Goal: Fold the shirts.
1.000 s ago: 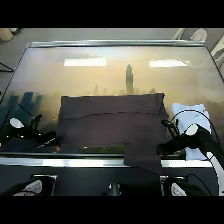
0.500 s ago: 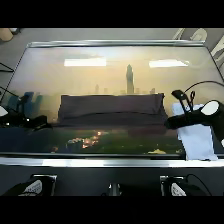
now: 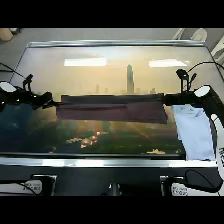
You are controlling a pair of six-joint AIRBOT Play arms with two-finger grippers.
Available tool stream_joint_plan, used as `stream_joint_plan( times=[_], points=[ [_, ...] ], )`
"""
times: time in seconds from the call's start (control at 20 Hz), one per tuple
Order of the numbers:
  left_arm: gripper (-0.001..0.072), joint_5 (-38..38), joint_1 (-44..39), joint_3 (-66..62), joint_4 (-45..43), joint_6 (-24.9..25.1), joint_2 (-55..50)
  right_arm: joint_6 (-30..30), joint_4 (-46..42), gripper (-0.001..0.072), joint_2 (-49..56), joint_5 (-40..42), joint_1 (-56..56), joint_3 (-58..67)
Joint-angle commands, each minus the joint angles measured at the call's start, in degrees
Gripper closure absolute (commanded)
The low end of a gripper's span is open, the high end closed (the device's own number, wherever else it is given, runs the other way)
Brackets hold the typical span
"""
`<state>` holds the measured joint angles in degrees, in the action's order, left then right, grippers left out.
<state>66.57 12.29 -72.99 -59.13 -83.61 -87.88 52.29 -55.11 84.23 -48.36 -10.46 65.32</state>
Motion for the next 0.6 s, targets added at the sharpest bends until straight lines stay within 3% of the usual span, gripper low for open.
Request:
stream_joint_plan(
  times=[0.0, 0.1, 0.15, 0.2, 0.25, 0.3, 0.45, 0.55],
  points=[
    [0.0682, -0.17, -0.35, -4.92, 0.72, -1.90, -7.39, -2.54, 5.40, 0.0695, 6.29, 3.93, 0.35, 1.70],
    [0.0660, -0.20, -0.37, -4.92, 0.96, -1.86, -9.29, -3.85, 4.76, 0.0691, 8.31, 3.32, 1.14, 1.70],
    [0.0483, -0.20, -0.35, -4.94, 1.42, -1.86, -9.70, -4.92, 4.94, 0.0579, 8.57, 3.41, 1.68, 1.73],
    [0.0133, -0.15, -0.13, -5.05, 1.57, -1.88, -9.62, -6.49, 5.25, 0.0291, 8.24, 3.19, 1.68, 1.90],
    [-0.0013, 0.68, 0.37, -5.73, 1.49, -1.84, -9.42, -7.93, 4.87, 0.0040, 7.37, 2.27, 1.51, 2.25],
    [-0.0013, 2.12, 1.16, -6.99, 1.51, -1.77, -9.22, -9.27, 3.13, -0.0002, 6.16, 0.59, 1.07, 2.86],
    [-0.0013, 5.46, 2.99, -10.47, 1.55, -1.27, -6.95, -6.99, -7.17, -0.0008, 4.79, -4.72, -1.33, 4.00],
    [-0.0013, 5.42, 2.84, -11.04, 1.55, -1.20, -4.24, -4.76, -8.41, -0.0008, 6.25, -7.61, -2.49, 3.96]
  ],
)
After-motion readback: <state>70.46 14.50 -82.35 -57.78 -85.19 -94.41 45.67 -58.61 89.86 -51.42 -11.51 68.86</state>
